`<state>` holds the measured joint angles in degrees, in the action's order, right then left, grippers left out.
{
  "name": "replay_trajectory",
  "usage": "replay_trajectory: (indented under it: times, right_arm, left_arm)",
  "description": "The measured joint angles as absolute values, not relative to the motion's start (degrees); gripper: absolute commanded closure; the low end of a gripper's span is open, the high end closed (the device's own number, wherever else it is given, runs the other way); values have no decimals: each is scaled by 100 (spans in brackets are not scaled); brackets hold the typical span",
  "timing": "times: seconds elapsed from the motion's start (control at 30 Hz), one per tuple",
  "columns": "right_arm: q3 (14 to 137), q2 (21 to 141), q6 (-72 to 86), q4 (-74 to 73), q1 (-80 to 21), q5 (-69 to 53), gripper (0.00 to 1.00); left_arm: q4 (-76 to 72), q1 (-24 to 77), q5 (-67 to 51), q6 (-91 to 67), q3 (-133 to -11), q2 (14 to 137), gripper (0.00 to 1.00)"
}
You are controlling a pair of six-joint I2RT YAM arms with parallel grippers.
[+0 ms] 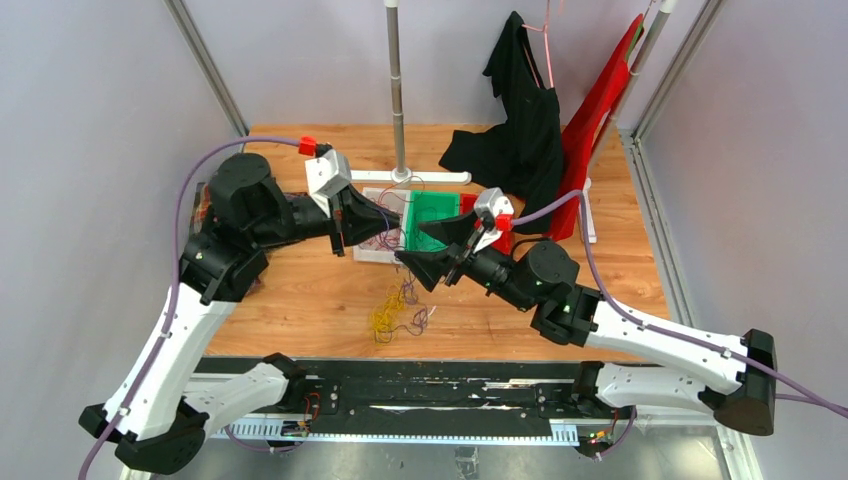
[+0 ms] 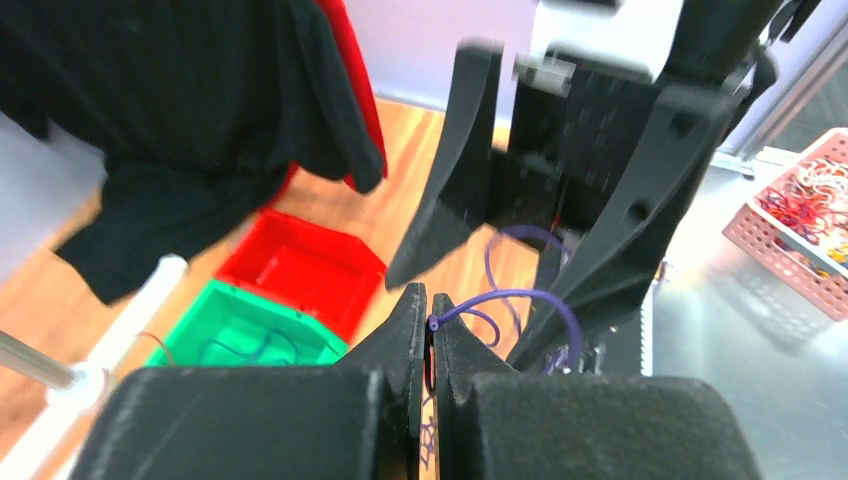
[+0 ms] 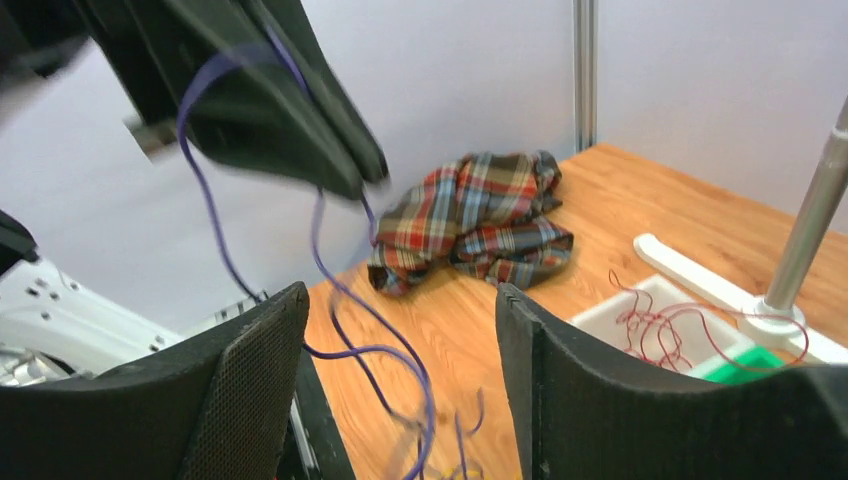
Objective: Untangle the cables
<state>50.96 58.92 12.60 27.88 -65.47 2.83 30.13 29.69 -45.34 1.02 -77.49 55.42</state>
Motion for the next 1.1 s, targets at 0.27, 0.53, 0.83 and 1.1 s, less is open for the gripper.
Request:
replay_trajectory:
  times: [0.27,0.53,0.83,1.1]
  right_arm:
    - [4759,6261,1236,2443,-6547,-71,29]
    - [4759,6619,1256,2622,-6547,-154,41]
    - [4711,7196,1396,3256,-6547,62,67]
    - [3566,7644,1651,3935,-6547,661,75]
  left_arm:
    - [3142,2969,-4504,250,-8484,5732,100]
    - [3509,2969,-4530,362,-8897,6012,100]
    - [3835,2969,-4764,399,-9502,6149,100]
    - [3874,2969,-4611,408,-10409,6514,100]
